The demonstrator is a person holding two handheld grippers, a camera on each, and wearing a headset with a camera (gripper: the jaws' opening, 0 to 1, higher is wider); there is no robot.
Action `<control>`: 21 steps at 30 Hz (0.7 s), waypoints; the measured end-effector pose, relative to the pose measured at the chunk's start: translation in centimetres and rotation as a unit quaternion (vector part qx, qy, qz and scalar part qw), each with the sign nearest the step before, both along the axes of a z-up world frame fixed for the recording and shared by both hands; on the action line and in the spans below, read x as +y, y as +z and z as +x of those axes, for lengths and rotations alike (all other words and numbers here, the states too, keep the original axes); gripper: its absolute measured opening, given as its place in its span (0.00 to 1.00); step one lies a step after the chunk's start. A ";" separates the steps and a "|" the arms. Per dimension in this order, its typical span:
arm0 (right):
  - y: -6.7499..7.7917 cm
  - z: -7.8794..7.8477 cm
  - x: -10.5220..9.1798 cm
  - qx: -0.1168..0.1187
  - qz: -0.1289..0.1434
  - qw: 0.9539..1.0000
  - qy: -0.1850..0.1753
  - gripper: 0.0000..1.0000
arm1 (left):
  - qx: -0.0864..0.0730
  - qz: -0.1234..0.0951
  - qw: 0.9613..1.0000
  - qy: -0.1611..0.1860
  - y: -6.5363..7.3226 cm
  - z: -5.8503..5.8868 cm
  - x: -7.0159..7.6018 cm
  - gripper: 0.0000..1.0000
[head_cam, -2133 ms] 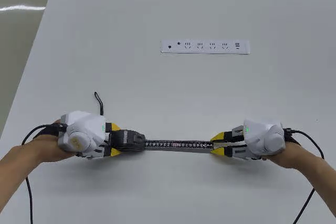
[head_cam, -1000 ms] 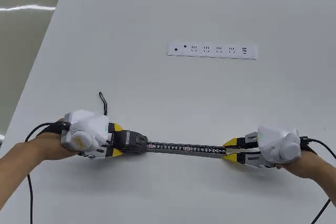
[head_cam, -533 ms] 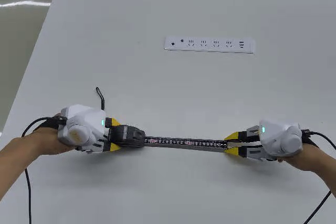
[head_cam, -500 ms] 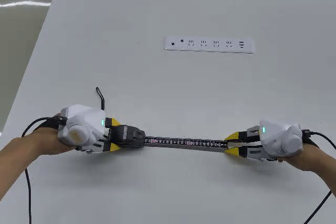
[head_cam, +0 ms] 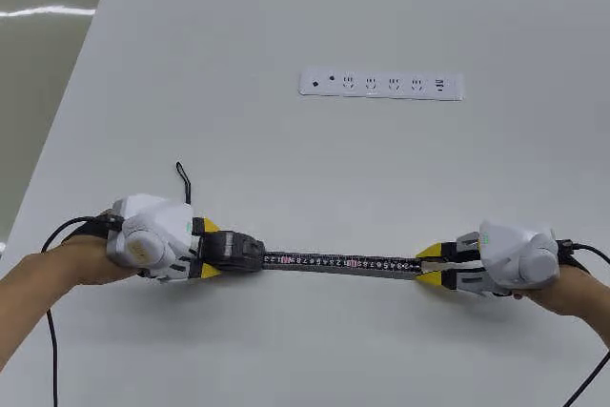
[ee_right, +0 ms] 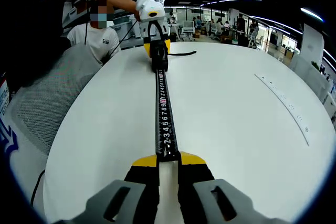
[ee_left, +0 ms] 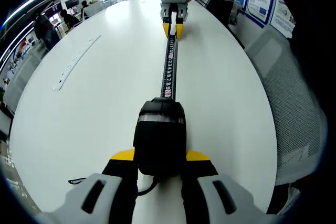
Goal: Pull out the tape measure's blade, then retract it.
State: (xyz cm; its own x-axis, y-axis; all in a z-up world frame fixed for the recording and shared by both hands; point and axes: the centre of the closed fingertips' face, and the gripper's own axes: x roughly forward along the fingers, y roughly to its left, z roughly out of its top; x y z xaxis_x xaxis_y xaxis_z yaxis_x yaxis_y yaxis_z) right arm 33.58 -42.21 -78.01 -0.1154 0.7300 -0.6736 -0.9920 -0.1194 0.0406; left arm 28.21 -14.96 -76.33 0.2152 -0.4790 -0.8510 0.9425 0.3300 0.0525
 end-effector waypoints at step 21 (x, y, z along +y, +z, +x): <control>-0.7 -0.4 -0.5 -0.011 -0.031 0.999 0.005 0.12 | -0.002 0.005 1.000 -0.013 0.0 0.1 -0.2 0.29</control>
State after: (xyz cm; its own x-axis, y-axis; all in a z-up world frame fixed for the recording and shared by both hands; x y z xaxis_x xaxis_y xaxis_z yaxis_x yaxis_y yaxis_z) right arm 33.13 -42.71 -78.70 -0.1078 0.6860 -0.7196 -0.9915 -0.1273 0.0272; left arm 28.27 -15.15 -76.37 0.2068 -0.4768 -0.8543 0.9505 0.3048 0.0600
